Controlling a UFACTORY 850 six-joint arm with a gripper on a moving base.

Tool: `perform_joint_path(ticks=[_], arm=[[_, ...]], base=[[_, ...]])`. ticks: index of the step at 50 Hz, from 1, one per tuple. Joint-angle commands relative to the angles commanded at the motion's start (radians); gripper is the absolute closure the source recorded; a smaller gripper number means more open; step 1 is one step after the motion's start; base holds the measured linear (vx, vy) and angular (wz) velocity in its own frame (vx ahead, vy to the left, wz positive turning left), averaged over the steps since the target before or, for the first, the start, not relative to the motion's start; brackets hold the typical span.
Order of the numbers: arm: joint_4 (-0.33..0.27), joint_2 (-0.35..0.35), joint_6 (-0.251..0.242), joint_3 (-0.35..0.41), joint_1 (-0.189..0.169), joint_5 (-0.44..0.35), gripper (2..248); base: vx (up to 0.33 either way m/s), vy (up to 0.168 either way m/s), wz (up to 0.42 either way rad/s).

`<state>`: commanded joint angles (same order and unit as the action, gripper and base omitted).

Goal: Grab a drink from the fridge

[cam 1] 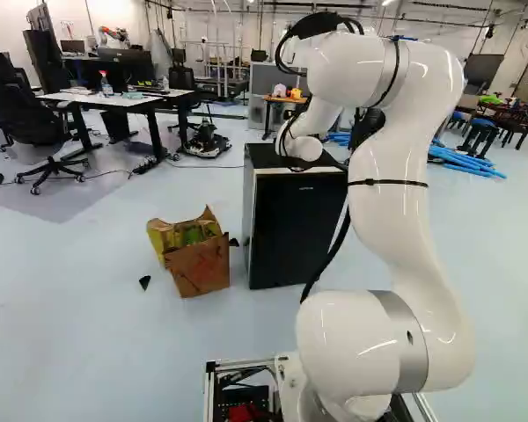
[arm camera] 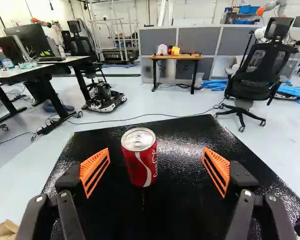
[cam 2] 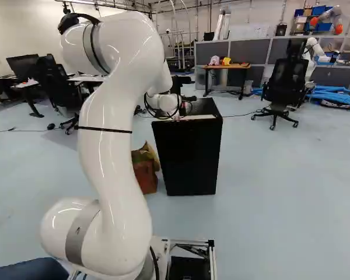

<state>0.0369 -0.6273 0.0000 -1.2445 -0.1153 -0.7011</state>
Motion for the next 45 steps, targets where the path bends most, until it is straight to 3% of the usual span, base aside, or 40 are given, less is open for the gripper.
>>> perform_joint_path(ticks=[45], arm=[[0.06, -0.088, 0.0, -0.12, 0.005, 0.06, 3]], base=[[0.0, 0.0, 0.0]])
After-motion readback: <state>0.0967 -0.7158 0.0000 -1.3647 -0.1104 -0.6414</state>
